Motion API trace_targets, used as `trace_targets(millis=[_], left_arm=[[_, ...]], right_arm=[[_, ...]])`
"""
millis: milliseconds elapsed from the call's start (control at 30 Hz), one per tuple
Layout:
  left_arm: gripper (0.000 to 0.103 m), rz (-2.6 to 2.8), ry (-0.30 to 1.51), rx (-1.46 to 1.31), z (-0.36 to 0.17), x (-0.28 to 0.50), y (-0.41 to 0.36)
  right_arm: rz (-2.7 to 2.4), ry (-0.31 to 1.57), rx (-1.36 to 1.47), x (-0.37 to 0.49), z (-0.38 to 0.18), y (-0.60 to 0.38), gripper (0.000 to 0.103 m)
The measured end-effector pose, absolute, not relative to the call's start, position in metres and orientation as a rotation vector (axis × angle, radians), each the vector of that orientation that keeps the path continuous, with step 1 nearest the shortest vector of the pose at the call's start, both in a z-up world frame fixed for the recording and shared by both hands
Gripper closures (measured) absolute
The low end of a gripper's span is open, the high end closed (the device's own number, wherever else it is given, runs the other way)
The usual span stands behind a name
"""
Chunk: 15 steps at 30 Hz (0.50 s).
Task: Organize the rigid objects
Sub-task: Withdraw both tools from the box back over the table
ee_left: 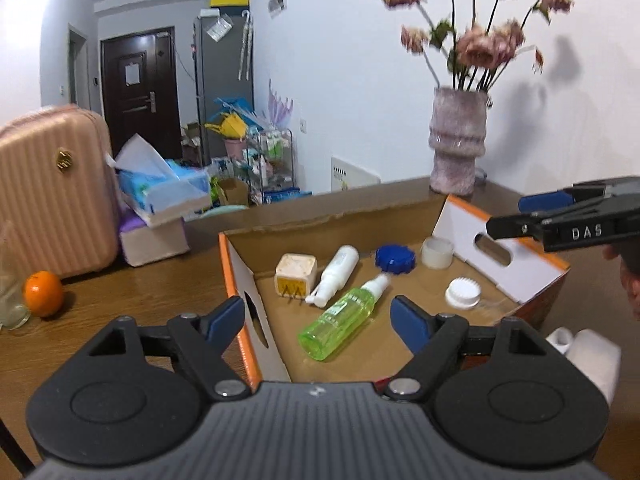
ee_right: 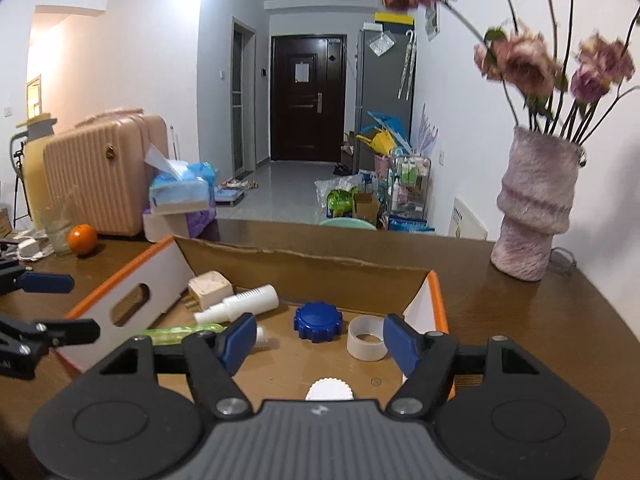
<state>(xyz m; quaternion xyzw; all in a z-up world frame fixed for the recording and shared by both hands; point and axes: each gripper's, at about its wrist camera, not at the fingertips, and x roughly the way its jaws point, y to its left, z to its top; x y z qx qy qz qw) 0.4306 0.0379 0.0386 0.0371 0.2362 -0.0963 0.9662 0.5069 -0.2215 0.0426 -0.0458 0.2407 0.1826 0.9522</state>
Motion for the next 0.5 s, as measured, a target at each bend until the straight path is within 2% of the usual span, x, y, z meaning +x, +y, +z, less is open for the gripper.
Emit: trace_targets(millis=[333, 400, 500], left_arm=[[0.014, -0.106, 0.379, 0.000, 0.077, 0.348, 0.038], [0.013, -0.087, 0.359, -0.024, 0.079, 0.331, 0.038], [0.005, -0.093, 0.291, -0.079, 0.076, 0.301, 0.038]], right_arm=[[0.405, 0.393, -0.093, 0.427, 0.078, -0.229, 0.016], [0.391, 0.368, -0.090, 0.410, 0.079, -0.231, 0.016], [0.374, 0.335, -0.073, 0.385, 0.077, -0.239, 0.015]])
